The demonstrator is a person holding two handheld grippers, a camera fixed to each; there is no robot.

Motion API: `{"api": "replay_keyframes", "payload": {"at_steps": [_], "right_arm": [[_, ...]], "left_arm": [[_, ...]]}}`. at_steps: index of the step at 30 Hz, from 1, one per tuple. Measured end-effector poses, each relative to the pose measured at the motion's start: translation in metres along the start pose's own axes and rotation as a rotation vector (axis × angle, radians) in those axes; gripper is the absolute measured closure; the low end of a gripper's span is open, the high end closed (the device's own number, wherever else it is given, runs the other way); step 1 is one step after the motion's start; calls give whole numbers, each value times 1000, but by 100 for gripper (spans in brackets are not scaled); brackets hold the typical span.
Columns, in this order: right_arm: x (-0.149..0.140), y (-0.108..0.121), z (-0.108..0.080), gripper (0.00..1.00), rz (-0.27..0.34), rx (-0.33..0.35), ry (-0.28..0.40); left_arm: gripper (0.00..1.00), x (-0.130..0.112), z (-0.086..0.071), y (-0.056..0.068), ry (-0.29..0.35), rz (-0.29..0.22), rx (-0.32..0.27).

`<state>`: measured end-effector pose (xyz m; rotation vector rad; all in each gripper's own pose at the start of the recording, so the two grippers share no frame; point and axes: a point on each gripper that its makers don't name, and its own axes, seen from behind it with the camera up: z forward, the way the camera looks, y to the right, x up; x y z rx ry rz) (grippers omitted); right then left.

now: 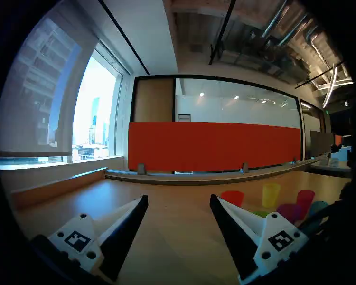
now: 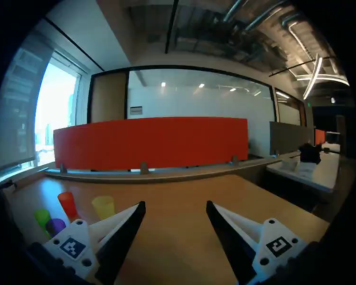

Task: Pour water

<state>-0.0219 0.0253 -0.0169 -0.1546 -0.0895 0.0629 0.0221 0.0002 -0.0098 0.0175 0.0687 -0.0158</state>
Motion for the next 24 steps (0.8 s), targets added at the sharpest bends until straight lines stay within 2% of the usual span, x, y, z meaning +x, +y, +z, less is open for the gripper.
{"api": "replay_keyframes", "payload": {"at_steps": [24], "right_arm": [[-2, 0, -1, 1, -3, 5, -7]], "left_arm": [[3, -26, 8, -3, -51, 20, 0]]}}
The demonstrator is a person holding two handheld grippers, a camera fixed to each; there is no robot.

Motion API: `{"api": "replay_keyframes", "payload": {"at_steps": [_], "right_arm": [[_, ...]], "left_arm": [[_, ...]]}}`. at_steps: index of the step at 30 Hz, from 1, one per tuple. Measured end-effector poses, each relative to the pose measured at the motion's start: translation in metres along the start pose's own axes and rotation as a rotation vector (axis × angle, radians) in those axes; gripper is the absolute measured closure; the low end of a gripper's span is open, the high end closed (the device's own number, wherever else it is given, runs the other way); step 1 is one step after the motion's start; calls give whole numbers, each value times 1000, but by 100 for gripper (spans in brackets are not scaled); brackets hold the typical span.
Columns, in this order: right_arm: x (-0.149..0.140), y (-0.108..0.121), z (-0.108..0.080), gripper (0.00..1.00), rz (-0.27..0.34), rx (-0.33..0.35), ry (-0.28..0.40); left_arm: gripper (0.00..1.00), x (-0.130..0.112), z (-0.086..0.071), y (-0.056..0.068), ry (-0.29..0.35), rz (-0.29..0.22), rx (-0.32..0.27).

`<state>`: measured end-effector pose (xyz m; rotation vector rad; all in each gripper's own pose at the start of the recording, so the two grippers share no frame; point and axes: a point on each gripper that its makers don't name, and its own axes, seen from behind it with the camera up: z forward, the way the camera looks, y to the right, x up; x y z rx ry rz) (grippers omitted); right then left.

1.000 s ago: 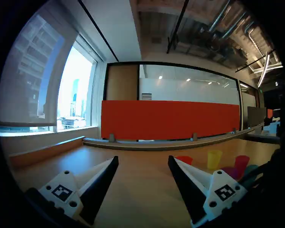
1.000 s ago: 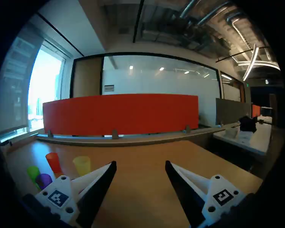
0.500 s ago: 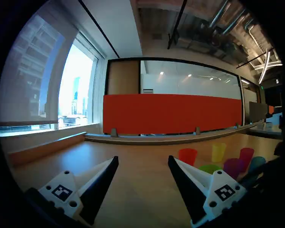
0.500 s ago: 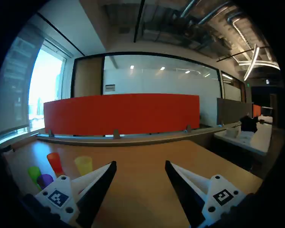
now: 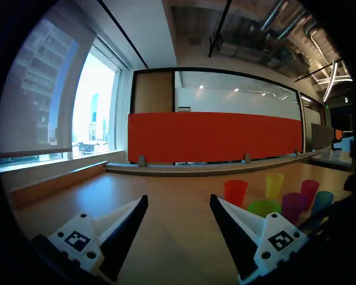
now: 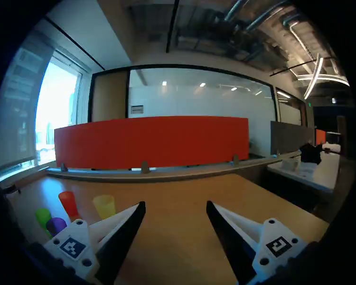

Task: Pour water

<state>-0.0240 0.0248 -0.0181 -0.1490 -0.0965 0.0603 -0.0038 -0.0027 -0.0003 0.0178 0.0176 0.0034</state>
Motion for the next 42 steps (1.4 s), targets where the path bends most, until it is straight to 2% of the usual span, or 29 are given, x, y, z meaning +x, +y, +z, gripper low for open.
{"api": "replay_keyframes", "payload": {"at_steps": [23, 33, 42], "right_arm": [[4, 1, -2, 1, -22, 7, 15], [6, 1, -4, 1, -43, 19, 46], [-4, -6, -4, 1, -70, 55, 75]], "left_arm": [[3, -1, 1, 3, -5, 3, -17], [3, 0, 1, 3, -6, 4, -17], [3, 0, 1, 4, -6, 4, -17]]}}
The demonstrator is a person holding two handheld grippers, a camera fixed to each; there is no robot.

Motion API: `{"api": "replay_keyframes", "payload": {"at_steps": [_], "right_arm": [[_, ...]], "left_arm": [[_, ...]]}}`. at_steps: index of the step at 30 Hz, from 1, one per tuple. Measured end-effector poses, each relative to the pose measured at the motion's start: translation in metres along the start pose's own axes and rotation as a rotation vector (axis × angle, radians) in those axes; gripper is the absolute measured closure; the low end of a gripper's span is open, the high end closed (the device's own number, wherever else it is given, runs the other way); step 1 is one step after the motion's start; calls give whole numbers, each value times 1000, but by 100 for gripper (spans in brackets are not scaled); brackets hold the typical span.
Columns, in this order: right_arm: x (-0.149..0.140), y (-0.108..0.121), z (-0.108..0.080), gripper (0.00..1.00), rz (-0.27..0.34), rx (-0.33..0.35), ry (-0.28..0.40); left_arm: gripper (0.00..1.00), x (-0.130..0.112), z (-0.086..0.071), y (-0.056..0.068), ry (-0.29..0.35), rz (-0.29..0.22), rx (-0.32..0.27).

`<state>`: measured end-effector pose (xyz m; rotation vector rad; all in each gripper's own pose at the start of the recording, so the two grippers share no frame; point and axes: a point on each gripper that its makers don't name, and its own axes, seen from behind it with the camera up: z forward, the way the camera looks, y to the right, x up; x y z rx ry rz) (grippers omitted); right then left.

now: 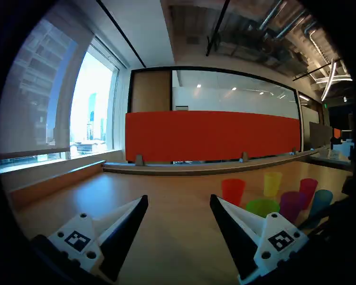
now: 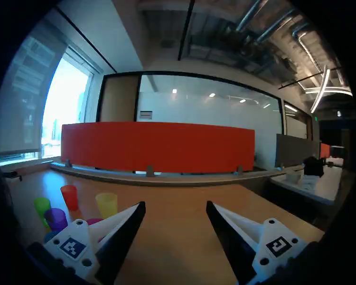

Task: Pour water

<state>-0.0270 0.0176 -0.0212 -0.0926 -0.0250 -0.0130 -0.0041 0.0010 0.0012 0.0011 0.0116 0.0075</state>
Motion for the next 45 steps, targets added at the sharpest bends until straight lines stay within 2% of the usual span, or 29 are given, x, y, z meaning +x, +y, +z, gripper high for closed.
{"api": "replay_keyframes", "payload": {"at_steps": [6, 14, 30, 45], "right_arm": [[-4, -10, 4, 1, 19, 34, 48], [-12, -22, 9, 1, 5, 61, 75], [-41, -13, 14, 1, 38, 39, 23], [-45, -16, 14, 1, 34, 51, 11]], "left_arm": [[3, 0, 0, 0, 0, 1, 0], [3, 0, -1, 0, 0, 0, 0], [3, 0, -1, -1, 0, 0, 0], [3, 0, 0, 0, 0, 0, 0]]}}
